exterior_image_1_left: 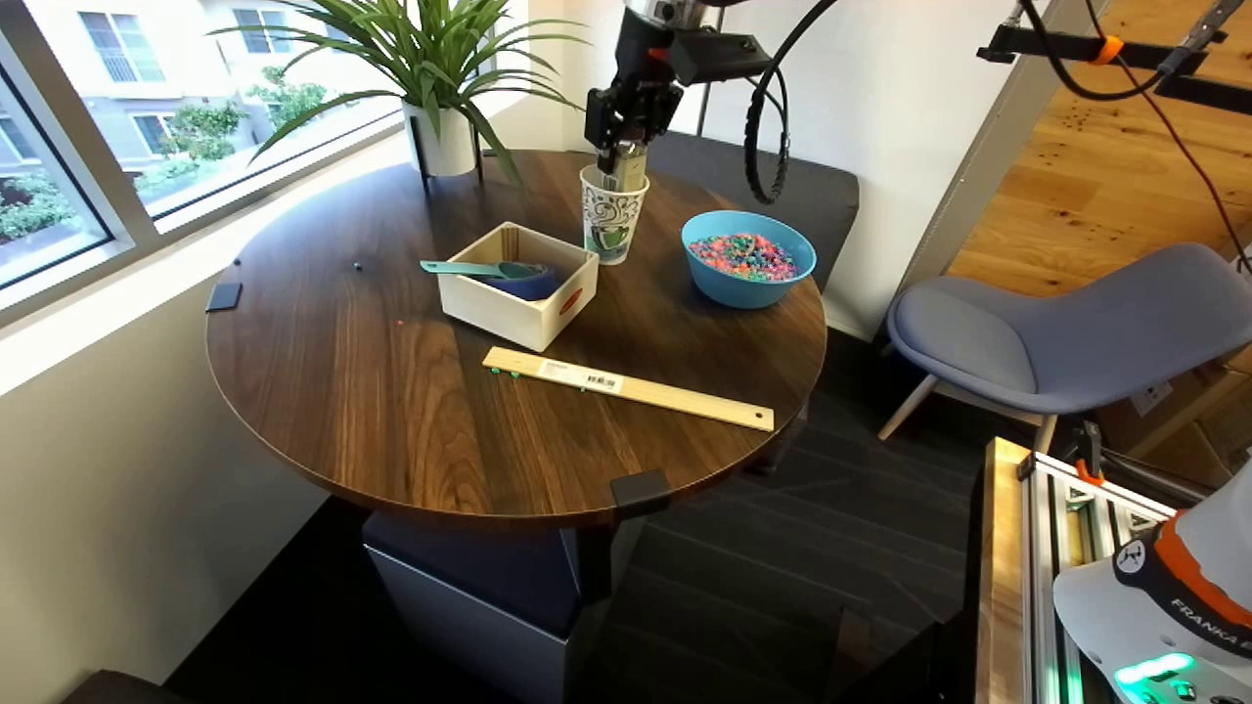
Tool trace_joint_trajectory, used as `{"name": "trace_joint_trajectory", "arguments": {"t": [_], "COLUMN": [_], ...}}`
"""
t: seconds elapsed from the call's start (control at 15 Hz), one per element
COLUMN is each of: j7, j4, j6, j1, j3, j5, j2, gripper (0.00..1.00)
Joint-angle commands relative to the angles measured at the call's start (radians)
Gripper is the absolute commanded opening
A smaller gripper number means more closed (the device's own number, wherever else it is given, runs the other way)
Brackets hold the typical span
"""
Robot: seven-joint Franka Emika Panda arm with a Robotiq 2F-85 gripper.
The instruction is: Lift the salt shaker and put it in the cup
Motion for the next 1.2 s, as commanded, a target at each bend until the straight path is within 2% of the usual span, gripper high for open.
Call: {"name": "trace_joint_trajectory", "arguments": {"t": [0.0, 0.13, 0.2, 0.27, 0.47, 0.87, 0.93, 1.0, 1.13], "j7": [-0.026, -0.041, -0.046, -0.05, -0.057, -0.047, -0.047, -0.045, -0.042], "j4": [0.035, 0.038, 0.042, 0.045, 0.065, 0.101, 0.109, 0.115, 0.116], "j6": [-0.03, -0.029, -0.024, -0.025, -0.031, -0.074, -0.087, -0.097, -0.113], "j1": [-0.011, -0.012, -0.011, -0.009, -0.001, 0.017, 0.017, 0.017, 0.015], "j3": [0.01, 0.017, 0.018, 0.02, 0.024, 0.026, 0.026, 0.025, 0.023], "j5": [0.029, 0.042, 0.045, 0.046, 0.035, 0.022, 0.021, 0.021, 0.021], "j2": [0.046, 0.062, 0.069, 0.073, 0.071, 0.055, 0.06, 0.065, 0.078], "gripper": [0.26, 0.26, 0.67, 0.78, 0.98, 1.0, 0.91, 0.75, 0.59]}}
